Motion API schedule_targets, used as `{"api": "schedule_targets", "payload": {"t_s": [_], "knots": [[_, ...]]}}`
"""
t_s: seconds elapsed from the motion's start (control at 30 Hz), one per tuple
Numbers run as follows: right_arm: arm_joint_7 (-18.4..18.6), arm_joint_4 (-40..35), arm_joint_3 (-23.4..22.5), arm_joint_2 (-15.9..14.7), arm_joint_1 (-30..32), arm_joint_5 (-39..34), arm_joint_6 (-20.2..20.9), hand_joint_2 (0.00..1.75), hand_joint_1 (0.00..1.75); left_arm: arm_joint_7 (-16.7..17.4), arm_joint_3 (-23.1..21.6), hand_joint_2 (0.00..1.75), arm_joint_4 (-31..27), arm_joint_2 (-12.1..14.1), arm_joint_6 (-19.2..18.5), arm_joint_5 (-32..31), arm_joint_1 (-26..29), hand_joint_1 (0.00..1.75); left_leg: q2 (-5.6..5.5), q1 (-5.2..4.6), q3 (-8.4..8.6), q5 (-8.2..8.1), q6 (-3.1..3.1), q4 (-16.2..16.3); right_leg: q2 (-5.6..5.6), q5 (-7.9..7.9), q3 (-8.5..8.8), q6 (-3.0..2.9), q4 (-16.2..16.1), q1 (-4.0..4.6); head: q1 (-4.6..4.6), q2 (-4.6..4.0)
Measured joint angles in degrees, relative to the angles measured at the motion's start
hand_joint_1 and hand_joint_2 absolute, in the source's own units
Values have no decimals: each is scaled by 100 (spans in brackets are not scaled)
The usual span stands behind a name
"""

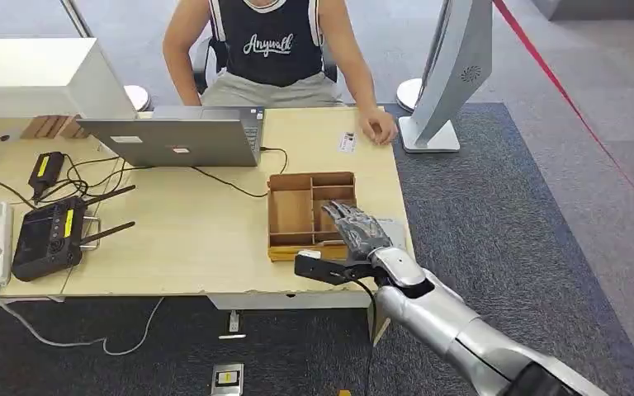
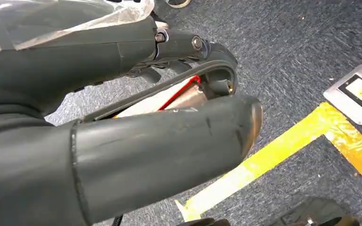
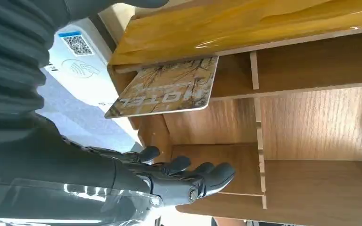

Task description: Pass the card to the sensor for recognition and then transmit it.

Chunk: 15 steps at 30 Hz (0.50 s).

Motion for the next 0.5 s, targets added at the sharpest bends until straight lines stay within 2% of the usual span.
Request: {"api": "schedule_targets", "payload": {"t_s": [0.5], "knots": [[-118, 225, 4, 109, -77, -140, -105, 175, 175, -15, 87, 0, 0, -15, 15, 55, 44, 0, 0, 0, 0, 0, 0, 0, 0, 0, 0, 0, 0, 0, 0, 0]]}}
